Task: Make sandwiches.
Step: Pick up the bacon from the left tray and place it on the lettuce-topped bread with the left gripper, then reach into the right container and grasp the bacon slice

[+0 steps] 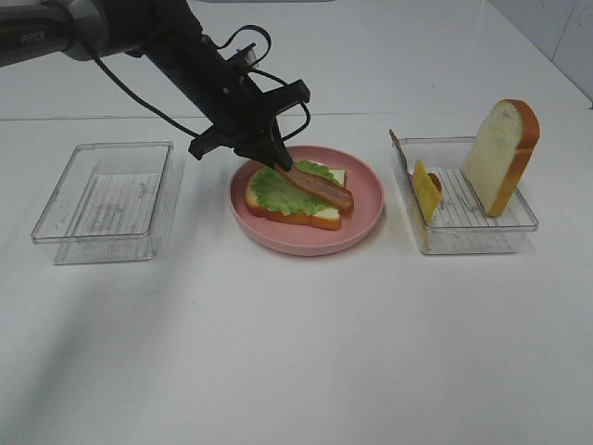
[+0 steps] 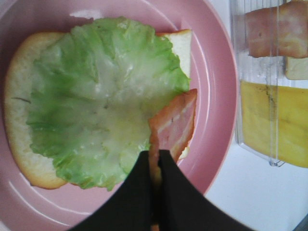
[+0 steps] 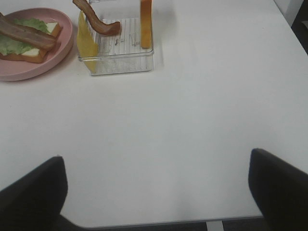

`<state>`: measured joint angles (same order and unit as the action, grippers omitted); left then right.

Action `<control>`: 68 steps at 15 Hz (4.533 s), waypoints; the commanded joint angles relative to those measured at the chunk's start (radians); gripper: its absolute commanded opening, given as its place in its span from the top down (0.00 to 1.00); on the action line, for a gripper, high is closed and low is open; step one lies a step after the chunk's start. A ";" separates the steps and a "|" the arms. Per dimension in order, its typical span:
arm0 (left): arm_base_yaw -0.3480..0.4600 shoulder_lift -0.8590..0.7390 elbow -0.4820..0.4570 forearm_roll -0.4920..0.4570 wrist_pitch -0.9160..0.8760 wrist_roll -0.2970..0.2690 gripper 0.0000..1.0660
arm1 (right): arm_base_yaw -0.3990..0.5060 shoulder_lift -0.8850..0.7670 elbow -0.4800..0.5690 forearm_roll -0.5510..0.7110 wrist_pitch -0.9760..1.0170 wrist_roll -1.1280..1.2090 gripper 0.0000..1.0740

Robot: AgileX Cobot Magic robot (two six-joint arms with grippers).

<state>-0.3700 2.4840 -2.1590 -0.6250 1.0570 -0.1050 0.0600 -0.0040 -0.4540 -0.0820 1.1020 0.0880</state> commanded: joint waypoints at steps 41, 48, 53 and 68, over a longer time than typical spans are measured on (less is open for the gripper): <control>0.384 -1.107 0.812 0.562 0.239 0.050 0.10 | -0.003 -0.024 0.003 0.000 -0.003 -0.006 0.08; 0.384 -1.623 1.319 0.566 0.202 0.048 0.11 | -0.003 -0.024 0.003 0.000 -0.003 -0.006 0.08; 0.384 -1.951 1.453 0.593 0.128 0.066 0.11 | -0.003 -0.024 0.003 0.000 -0.003 -0.006 0.08; 0.384 -2.297 1.641 0.572 0.018 0.150 0.11 | -0.003 -0.023 0.003 0.000 -0.003 -0.006 0.08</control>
<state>0.0140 0.1670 -0.5200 -0.0500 1.0800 0.0500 0.0600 -0.0040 -0.4540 -0.0820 1.1020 0.0880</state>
